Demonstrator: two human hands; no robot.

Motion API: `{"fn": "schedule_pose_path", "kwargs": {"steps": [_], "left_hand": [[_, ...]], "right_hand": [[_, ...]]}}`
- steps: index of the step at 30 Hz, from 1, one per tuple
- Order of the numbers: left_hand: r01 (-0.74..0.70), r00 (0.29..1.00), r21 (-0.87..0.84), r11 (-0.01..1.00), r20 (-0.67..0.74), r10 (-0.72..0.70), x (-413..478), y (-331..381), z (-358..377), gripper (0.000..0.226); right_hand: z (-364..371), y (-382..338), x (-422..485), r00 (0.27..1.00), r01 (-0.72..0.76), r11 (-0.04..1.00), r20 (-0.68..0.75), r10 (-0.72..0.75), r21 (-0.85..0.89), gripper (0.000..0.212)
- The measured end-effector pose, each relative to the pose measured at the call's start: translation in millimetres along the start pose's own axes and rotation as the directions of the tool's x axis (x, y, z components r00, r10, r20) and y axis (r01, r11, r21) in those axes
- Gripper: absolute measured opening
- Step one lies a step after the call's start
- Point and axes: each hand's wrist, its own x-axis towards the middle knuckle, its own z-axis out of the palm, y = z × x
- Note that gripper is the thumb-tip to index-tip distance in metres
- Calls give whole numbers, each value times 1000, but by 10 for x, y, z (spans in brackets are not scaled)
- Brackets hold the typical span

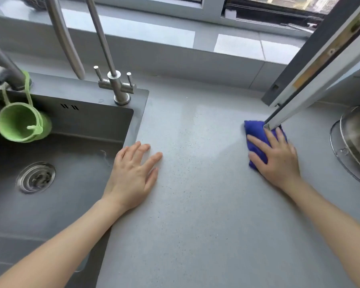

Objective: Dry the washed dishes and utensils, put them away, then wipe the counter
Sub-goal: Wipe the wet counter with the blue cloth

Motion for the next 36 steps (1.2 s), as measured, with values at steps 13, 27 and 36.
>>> {"fn": "schedule_pose_path", "kwargs": {"steps": [13,27,36], "left_hand": [[2,998,-145,989,-59,-10,-11,-86,16,40],[93,899,-785,613,-199,-391,-9,-186,-121,30],[152,703,-946,287,-100,-704,-322,-540,-515,17]], "right_hand": [[135,-865,138,840,541,833,-14,-543,114,43],[326,-2170,1138,963,255,967,90,-255,16,54],[167,-2541,-459,869,485,853,2,-494,194,46]]}}
